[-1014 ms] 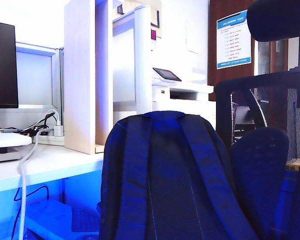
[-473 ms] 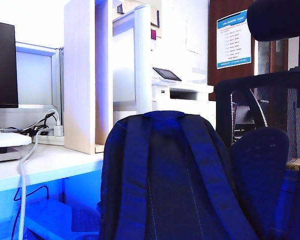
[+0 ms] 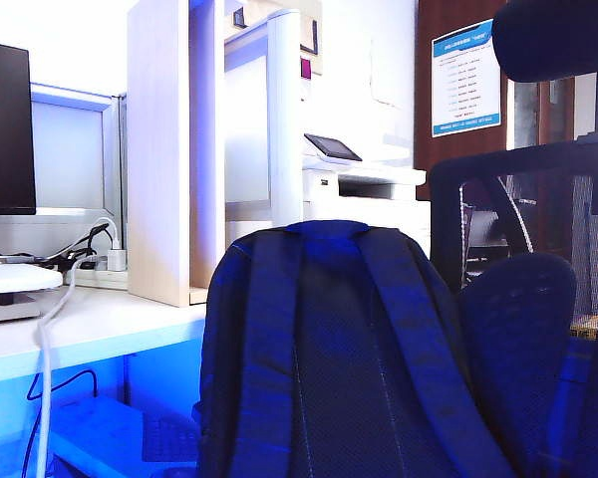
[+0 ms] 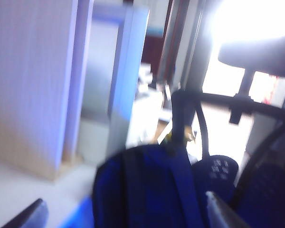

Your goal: Grab the backpack from the chair and place it on the desk.

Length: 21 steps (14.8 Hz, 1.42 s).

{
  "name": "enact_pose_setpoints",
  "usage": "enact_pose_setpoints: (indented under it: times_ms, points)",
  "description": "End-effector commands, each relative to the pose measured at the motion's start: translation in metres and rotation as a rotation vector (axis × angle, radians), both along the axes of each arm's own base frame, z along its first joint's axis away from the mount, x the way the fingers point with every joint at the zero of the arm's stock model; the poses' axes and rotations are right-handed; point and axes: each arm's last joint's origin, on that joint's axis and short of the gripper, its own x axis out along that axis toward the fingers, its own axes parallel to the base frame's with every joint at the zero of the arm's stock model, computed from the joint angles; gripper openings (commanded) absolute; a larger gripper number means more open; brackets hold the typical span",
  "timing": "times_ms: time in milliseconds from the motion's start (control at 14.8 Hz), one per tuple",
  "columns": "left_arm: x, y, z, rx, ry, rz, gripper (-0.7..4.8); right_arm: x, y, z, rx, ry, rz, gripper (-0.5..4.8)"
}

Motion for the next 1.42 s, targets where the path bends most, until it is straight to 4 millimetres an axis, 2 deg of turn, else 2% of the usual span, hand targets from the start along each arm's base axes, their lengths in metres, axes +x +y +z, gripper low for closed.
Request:
enact_pose_setpoints:
  times_ms: [68,135,270,338,608,743,1081,1284,1419]
  points:
    - [0.032,-0.001,0.015,0.076,0.043,-0.116,4.79,0.007,0.001,0.007,0.045,0.07,0.019,3.03]
    - [0.055,-0.002,0.019,0.104,0.062,-0.15,4.79,0.012,0.001,0.011,0.074,0.113,0.026,3.39]
    - [0.093,-0.007,0.02,0.147,0.137,-0.22,4.79,0.019,0.002,0.019,0.099,0.138,0.059,3.39]
    - [0.128,-0.019,0.017,0.161,0.216,-0.288,4.79,0.026,0.002,0.024,0.125,0.171,0.072,3.4]
    - [0.213,-0.056,0.003,0.247,0.296,-0.38,4.79,0.037,0.005,0.036,0.125,0.197,0.134,3.51]
    - [0.248,-0.061,-0.007,0.25,0.335,-0.357,4.79,0.041,0.009,0.042,0.122,0.208,0.162,3.78]
    - [0.33,-0.074,-0.042,0.248,0.415,-0.348,4.79,0.061,0.03,0.035,0.103,0.316,0.274,3.78]
    - [0.371,-0.08,-0.068,0.245,0.472,-0.362,4.79,0.076,0.042,0.029,0.091,0.327,0.291,3.79]
    - [0.389,-0.089,-0.08,0.238,0.492,-0.406,4.79,0.082,0.044,0.024,0.086,0.365,0.286,3.79]
